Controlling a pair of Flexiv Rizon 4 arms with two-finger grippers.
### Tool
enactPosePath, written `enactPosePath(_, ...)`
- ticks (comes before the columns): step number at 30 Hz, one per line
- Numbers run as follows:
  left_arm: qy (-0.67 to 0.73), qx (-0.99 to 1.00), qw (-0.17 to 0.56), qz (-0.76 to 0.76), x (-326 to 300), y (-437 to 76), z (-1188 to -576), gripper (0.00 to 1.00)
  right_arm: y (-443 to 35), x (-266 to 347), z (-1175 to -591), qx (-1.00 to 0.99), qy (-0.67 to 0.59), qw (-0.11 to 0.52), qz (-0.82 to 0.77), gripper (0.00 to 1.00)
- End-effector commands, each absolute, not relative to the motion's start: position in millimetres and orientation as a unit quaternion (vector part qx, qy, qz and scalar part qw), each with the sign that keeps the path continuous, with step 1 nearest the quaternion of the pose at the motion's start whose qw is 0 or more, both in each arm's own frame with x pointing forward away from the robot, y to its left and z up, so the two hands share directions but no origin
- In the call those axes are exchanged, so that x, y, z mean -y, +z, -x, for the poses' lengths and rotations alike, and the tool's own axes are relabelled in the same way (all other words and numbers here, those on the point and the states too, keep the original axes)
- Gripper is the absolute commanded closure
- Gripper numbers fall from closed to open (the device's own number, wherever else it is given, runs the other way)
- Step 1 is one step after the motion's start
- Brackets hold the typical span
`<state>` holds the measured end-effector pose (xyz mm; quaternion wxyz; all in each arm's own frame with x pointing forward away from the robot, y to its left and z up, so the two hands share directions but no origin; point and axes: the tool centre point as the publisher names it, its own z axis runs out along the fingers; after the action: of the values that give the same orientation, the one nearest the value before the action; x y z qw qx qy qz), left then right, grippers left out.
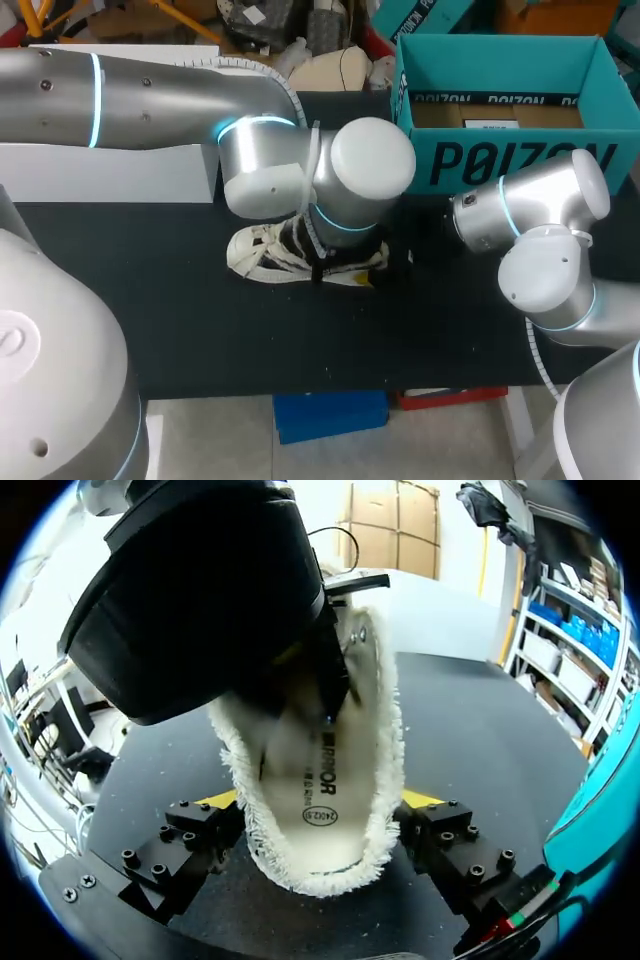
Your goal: Take the shoe out of the shoebox, open the shoe tongue, remove and reinsert the insole, then place the shoe into the shoebox
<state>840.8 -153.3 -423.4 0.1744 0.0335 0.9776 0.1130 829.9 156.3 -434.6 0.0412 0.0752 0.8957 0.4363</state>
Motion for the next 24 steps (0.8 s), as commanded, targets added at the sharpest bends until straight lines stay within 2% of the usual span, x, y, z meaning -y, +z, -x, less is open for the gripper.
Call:
enactPosePath(1, 0.104, -0.961, 0.256, -0.031, 145.2, -438.9, -854.2, 0.62, -435.5, -154.6, -829.8, -0.896, 0.436, 0.041, -0.076, 1.00)
enactPosePath(2, 0.105, -0.957, 0.269, -0.027, 144.2, -436.9, -858.0, 0.59, -435.5, -154.6, -829.8, -0.896, 0.436, 0.041, -0.076, 1.00)
enactPosePath(10, 0.060, -0.937, 0.344, -0.001, 142.8, -415.9, -882.4, 0.59, -435.5, -154.6, -829.8, -0.896, 0.436, 0.041, -0.076, 1.00)
enactPosePath(19, 0.032, -0.946, 0.323, -0.021, 154.3, -431.7, -879.7, 0.66, -435.5, -154.6, -829.8, -0.896, 0.436, 0.041, -0.076, 1.00)
enactPosePath(20, 0.031, -0.947, 0.320, -0.025, 155.0, -431.7, -877.8, 0.70, -435.5, -154.6, -829.8, -0.896, 0.436, 0.041, -0.076, 1.00)
enactPosePath(21, 0.032, -0.947, 0.319, -0.029, 155.9, -431.1, -875.4, 0.82, -435.5, -154.6, -829.8, -0.896, 0.436, 0.041, -0.076, 1.00)
enactPosePath(22, 0.030, -0.948, 0.315, -0.033, 156.3, -430.4, -874.3, 1.00, -435.5, -154.6, -829.8, -0.896, 0.436, 0.041, -0.076, 1.00)
enactPosePath(24, 0.026, -0.950, 0.309, -0.037, 157.0, -427.5, -871.1, 1.00, -435.5, -154.6, -829.8, -0.896, 0.436, 0.041, -0.076, 1.00)
